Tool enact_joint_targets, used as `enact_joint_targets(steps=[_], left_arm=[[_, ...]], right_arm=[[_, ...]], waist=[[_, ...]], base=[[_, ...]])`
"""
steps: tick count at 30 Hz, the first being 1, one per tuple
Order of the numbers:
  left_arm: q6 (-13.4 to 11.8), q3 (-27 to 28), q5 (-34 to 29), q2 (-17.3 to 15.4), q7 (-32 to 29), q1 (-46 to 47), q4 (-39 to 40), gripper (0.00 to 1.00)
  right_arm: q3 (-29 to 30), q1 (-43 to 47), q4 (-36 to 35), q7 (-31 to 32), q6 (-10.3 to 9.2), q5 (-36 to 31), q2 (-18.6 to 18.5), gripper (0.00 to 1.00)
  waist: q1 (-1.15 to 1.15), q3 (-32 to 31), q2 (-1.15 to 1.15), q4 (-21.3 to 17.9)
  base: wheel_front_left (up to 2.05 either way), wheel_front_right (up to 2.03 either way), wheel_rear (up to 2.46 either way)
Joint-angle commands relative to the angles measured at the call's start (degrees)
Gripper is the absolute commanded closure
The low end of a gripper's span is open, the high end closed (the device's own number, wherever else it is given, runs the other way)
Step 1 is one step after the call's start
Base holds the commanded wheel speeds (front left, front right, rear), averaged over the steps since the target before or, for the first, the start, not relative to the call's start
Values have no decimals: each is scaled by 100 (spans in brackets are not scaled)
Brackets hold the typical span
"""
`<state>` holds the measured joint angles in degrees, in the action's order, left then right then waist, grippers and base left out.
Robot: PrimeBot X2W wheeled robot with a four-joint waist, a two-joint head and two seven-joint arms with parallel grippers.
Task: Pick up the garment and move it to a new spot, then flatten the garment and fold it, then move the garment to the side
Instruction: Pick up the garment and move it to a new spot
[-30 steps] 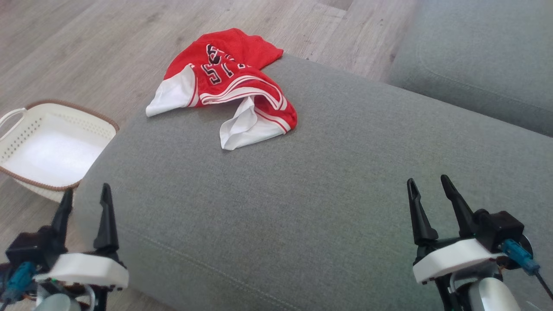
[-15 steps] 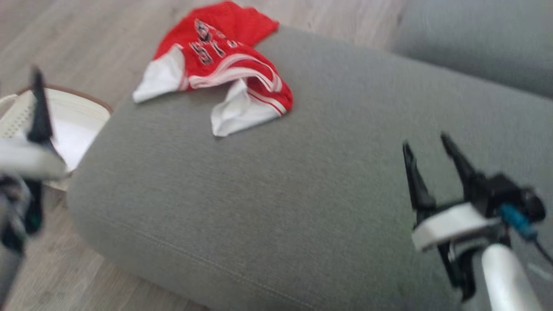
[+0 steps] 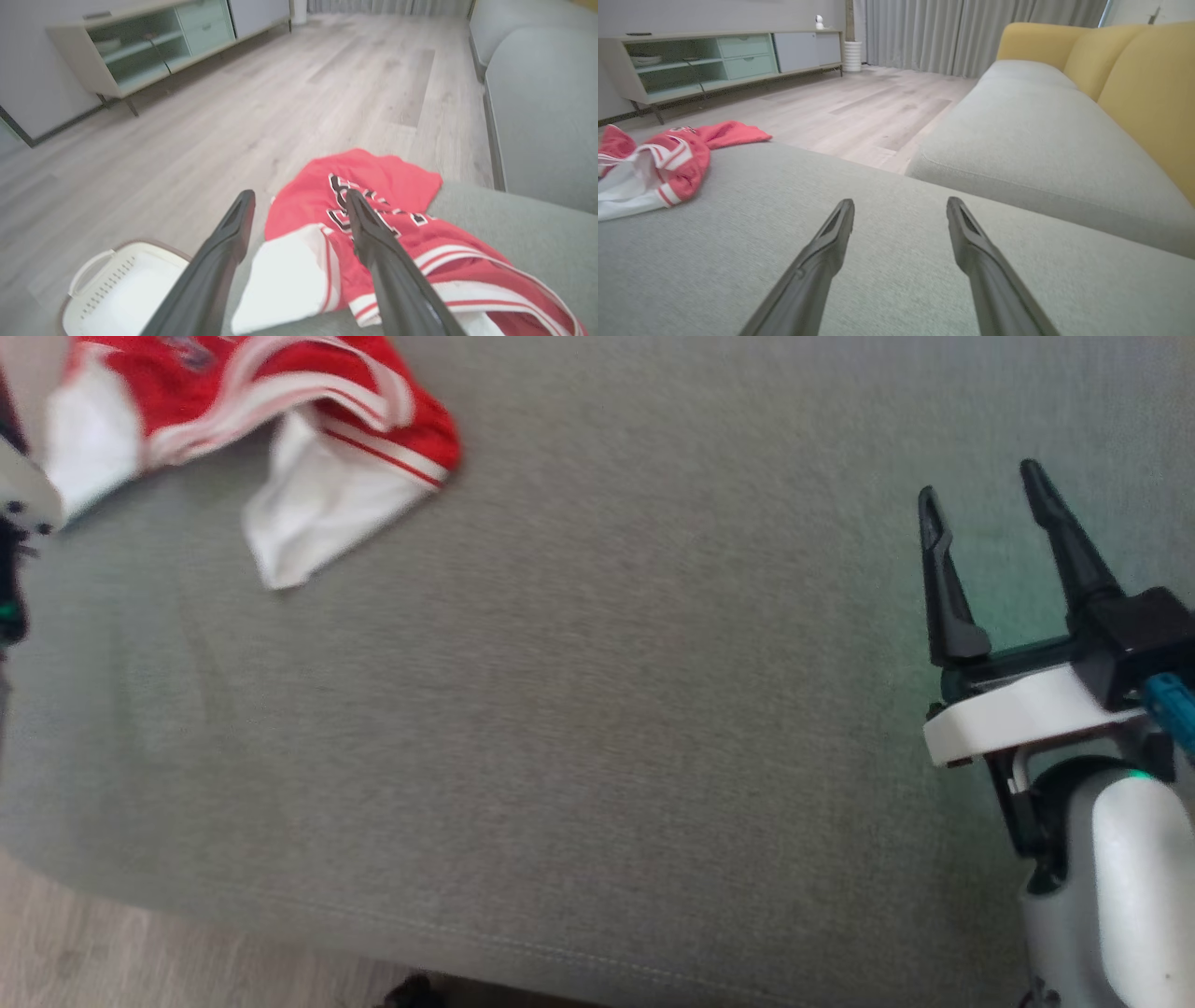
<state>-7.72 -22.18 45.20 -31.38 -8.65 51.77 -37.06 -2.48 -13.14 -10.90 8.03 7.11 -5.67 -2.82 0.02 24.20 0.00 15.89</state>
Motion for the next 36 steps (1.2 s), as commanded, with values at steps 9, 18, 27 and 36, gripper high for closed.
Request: enact_joint_targets(steps=[9,18,27,36], left_arm=[[257,183,319,149,-162,424,-1033,0],[500,380,648,397,-35,586,-1712,53],[643,290,494,369,375,806,-2000,100],[608,-168,-140,31,756,1094,-2117,100]], right_arm=[[-48,-95,-528,90,37,-165,-6,0],[-126,-135,-552,98,37,-147,-6,0],[-138,-157,-440,25,37,-110,-6,0],[-156,-180,-44,-282,37,127,-6,0]], waist=[[-2,936,0,-415],[-2,1008,0,-439],[-2,854,0,-475],[-2,272,0,-571]], base=[[0,0,0],[0,0,0],[0,0,0],[0,0,0]])
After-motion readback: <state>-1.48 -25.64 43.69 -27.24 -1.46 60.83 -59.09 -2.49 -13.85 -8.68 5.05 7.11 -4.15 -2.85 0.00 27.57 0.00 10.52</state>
